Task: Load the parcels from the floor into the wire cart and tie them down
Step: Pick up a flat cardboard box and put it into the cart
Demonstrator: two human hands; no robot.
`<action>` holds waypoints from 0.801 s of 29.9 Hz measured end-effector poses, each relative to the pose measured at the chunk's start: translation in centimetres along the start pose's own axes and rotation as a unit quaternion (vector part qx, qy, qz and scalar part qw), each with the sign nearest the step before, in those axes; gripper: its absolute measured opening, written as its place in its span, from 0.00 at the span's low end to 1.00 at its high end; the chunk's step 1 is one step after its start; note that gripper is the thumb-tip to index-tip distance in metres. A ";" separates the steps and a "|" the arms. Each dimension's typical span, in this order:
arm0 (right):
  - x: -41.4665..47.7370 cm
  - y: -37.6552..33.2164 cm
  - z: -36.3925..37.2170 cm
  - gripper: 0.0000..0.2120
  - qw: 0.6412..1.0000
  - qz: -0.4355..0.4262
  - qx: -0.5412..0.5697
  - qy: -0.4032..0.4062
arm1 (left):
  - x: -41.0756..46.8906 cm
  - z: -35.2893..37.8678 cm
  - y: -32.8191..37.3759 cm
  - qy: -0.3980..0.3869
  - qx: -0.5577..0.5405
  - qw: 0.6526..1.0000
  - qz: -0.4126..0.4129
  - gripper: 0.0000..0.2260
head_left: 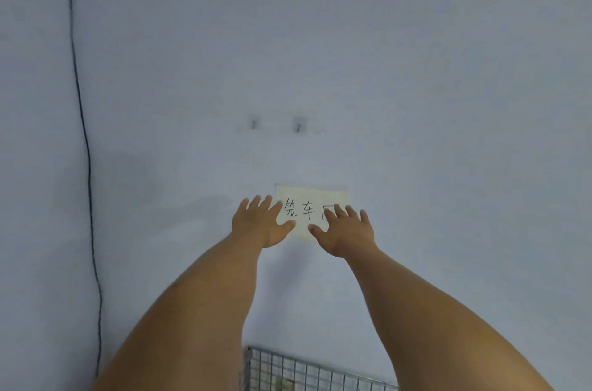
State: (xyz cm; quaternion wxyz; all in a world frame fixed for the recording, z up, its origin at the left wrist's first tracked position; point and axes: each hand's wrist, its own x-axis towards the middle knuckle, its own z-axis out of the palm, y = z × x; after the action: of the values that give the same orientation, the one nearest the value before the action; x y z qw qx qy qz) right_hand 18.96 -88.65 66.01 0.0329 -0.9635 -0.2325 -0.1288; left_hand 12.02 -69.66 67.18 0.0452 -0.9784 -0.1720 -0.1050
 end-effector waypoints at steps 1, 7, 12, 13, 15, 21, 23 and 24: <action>0.0 -0.6 -0.9 0.38 1.000 -0.002 0.002 0.005 | -0.2 -0.7 -0.7 0.005 0.001 1.000 -0.002 0.36; 0.2 -7.7 -3.2 0.37 0.999 -0.038 0.013 0.013 | -2.5 -3.0 -8.6 0.021 0.022 0.999 -0.037 0.36; 1.1 -19.4 -3.5 0.38 0.993 -0.109 0.048 0.018 | -6.1 -3.0 -20.5 0.014 0.055 0.993 -0.107 0.36; 1.2 -22.2 -3.6 0.38 0.991 -0.125 0.053 0.017 | -7.2 -2.8 -23.2 0.013 0.060 0.991 -0.122 0.36; 1.1 -28.0 -3.9 0.38 0.985 -0.161 0.061 0.015 | -9.7 -2.6 -28.7 0.005 0.061 0.986 -0.154 0.36; -1.7 -45.8 -3.8 0.38 0.964 -0.253 0.085 0.011 | -20.1 -3.5 -44.9 -0.008 0.084 0.956 -0.279 0.36; -2.7 -50.4 -3.6 0.38 0.954 -0.285 0.089 0.000 | -23.5 -3.7 -48.8 -0.011 0.091 0.945 -0.315 0.35; -3.2 -52.9 -3.6 0.38 0.948 -0.303 0.095 -0.004 | -25.3 -3.8 -50.7 -0.009 0.094 0.937 -0.336 0.35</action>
State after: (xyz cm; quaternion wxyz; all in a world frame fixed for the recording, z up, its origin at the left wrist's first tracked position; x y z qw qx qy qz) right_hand -8.80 -43.45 68.81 0.0823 -0.8407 -0.5245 -0.1062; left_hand -29.50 -30.86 67.92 0.0979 -0.8560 -0.4999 -0.0886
